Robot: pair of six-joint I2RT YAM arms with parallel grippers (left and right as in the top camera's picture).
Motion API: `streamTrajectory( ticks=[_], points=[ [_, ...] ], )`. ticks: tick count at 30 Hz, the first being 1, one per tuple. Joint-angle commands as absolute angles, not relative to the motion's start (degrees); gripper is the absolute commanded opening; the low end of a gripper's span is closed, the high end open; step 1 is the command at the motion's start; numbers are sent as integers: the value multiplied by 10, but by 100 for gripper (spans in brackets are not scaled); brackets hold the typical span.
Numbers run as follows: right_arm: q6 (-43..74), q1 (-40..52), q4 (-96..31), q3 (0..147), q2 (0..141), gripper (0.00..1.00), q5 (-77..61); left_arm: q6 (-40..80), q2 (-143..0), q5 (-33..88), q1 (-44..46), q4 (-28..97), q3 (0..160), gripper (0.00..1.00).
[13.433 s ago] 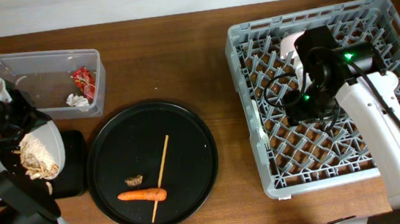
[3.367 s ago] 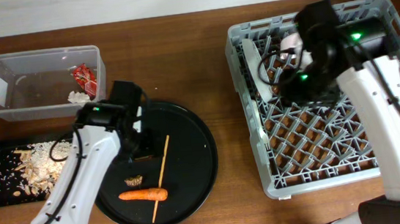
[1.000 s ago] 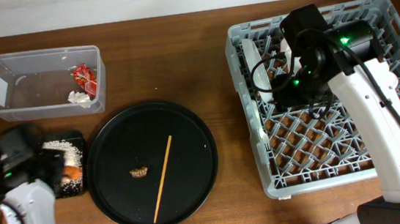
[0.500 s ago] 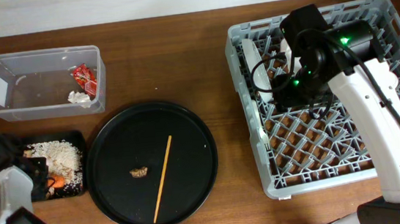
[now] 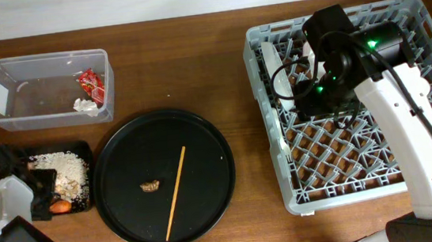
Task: Sort waste into correct bins and load items into the dishwasher rack
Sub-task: 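Carry the carrot to the small black tray and release it, then reach the left gripper to the brown lump and grasp it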
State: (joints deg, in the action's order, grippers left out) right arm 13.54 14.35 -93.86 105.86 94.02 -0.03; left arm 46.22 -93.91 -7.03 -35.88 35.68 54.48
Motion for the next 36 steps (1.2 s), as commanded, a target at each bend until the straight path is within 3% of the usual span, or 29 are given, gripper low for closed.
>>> streamTrajectory(
  ticks=[1, 6, 11, 18, 31, 34, 36],
  points=[
    [139, 141, -939, 1060, 931, 65, 7, 404, -892, 36, -358, 361, 586, 83],
    [139, 141, -938, 1060, 931, 65, 7, 387, -839, 93, -303, 397, 593, 85],
    [139, 141, -938, 1060, 931, 65, 7, 387, -834, 92, -169, 465, 587, 87],
    [139, 141, -940, 1060, 931, 65, 7, 465, -837, 86, -19, 462, 535, 93],
    [139, 141, -941, 1060, 931, 65, 7, 499, -920, 90, 14, 435, 490, 94],
    [139, 141, -941, 1060, 931, 65, 7, 499, -948, 98, 14, 435, 490, 89],
    [139, 141, -941, 1060, 931, 65, 7, 499, -964, 99, 14, 435, 490, 78]
  ],
)
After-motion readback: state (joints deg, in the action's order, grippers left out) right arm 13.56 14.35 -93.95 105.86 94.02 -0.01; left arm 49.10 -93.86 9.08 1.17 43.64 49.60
